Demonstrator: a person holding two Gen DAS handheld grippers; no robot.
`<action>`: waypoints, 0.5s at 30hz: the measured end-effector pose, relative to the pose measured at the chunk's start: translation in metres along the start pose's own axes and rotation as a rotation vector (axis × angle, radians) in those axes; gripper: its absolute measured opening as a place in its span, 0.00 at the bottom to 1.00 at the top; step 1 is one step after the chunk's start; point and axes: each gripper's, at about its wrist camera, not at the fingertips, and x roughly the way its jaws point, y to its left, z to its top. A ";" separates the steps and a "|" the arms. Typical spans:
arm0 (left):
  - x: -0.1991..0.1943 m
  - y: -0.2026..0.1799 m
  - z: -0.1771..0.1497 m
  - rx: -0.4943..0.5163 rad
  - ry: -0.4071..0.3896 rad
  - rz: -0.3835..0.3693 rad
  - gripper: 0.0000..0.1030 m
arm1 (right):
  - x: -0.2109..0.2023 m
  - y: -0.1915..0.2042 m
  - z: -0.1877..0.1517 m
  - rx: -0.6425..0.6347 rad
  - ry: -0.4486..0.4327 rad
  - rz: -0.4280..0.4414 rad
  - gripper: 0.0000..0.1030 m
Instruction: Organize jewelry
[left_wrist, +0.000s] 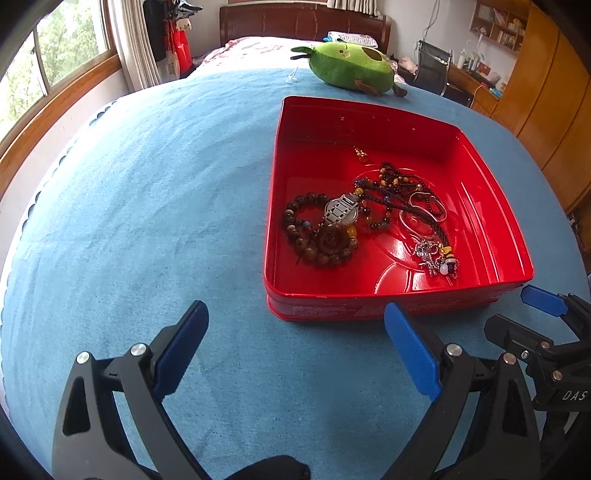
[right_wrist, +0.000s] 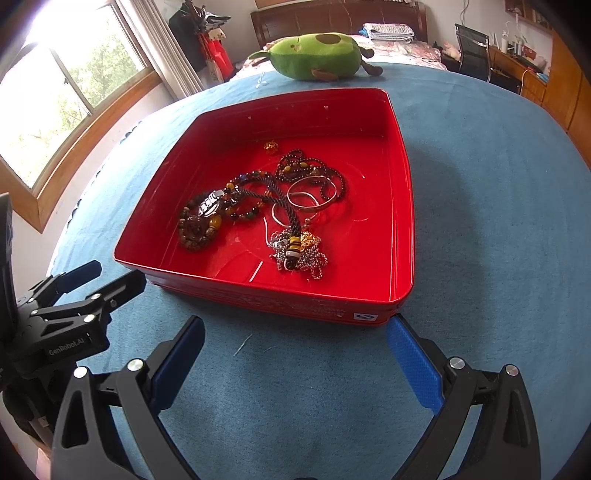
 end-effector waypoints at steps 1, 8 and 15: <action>0.000 0.000 0.000 0.000 0.000 0.000 0.93 | 0.000 0.000 0.000 -0.001 0.000 -0.001 0.96; 0.000 0.001 0.000 -0.001 0.002 0.001 0.93 | 0.001 -0.001 0.000 -0.001 0.003 -0.001 0.96; 0.002 0.002 0.001 -0.002 0.002 0.005 0.93 | 0.001 -0.001 0.000 -0.004 0.002 -0.001 0.96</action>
